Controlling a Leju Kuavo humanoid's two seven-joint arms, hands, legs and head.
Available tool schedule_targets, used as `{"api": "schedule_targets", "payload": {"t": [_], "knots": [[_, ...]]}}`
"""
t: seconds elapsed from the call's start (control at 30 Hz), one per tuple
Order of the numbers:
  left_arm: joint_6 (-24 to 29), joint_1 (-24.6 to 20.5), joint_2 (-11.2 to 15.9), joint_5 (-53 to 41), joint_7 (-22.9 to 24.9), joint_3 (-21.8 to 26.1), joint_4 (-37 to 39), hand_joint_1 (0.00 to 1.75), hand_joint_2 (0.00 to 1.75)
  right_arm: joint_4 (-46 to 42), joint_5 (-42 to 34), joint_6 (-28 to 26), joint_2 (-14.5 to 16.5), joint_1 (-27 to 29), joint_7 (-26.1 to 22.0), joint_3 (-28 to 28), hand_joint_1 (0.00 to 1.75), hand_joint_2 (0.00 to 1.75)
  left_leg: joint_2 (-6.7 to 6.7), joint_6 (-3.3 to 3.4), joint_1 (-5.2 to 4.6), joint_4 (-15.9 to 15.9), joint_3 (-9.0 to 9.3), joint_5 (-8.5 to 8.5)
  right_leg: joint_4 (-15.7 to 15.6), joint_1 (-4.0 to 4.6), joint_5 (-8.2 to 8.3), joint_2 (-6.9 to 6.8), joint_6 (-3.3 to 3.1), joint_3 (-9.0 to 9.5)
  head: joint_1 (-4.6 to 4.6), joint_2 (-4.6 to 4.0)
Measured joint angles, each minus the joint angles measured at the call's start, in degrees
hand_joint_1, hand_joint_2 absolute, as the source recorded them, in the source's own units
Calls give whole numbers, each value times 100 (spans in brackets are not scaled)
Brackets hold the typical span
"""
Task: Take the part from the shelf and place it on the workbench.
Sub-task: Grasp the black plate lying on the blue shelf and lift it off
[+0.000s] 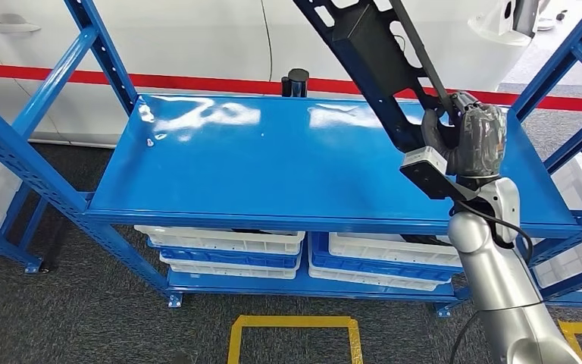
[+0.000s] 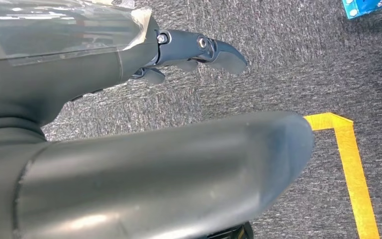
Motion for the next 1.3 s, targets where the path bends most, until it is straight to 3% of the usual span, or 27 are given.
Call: {"api": "schedule_targets", "payload": {"t": [0.1, 0.33, 0.57, 0.77, 1.03, 1.13, 1.2, 1.3], "knots": [[-1, 0, 0, -1, -1, 22, 0, 0, 175, -19, -5, -14, -8, 3, -12, -2, 170, 175, 1, 0, 0, 0, 1, 0, 0, 0, 0, 0, 0, 0, -1, 0], [9, -67, 21, 31, 258, 73, -46, 0, 175, -977, 256, -841, -117, 209, -91, -129, 169, 175, 3, -1, 0, 0, 4, -5, 0, 0, -3, -1, -3, 4, -1, 0], [337, -110, 23, -71, 168, 127, -121, 0, 175, -1729, 362, -1055, -91, 573, -30, -263, 169, 175, 0, -8, 0, 0, 20, -16, 0, 0, -20, 2, -1, 19, 0, 0], [57, -116, 15, 181, 127, 274, -169, 0, 175, -2108, 167, -1218, 37, 945, -205, -302, 169, 175, 2, 3, -13, 4, 25, -36, -4, -10, -21, 3, 4, 27, -2, 0], [153, -113, 17, 124, -4, 328, -179, 0, 175, -2219, 93, -1220, 108, 1037, -227, -302, 169, 175, 0, 31, -45, 10, 29, -54, -5, -36, -32, 3, 29, 36, 2, 0], [211, -103, 21, 127, -67, 346, -179, 0, 175, -2284, 76, -1220, 210, 1082, -230, -300, 169, 175, 3, 99, -66, -13, 66, -62, 14, -76, -63, 1, 70, 47, -2, 0], [242, -94, 23, 134, -97, 364, -179, 0, 175, -2332, 74, -1221, 280, 1121, -235, -299, 169, 175, 7, 176, -64, -48, 122, -66, 312, -95, -227, -2, 57, -83, 9, 0], [240, -87, 16, 164, -89, 371, -179, 0, 175, -2339, 61, -1222, 292, 1160, -238, -299, 169, 175, 7, 215, -66, -56, 149, -74, 1448, -52, -670, -3, -52, -670, 32, 0]]}}
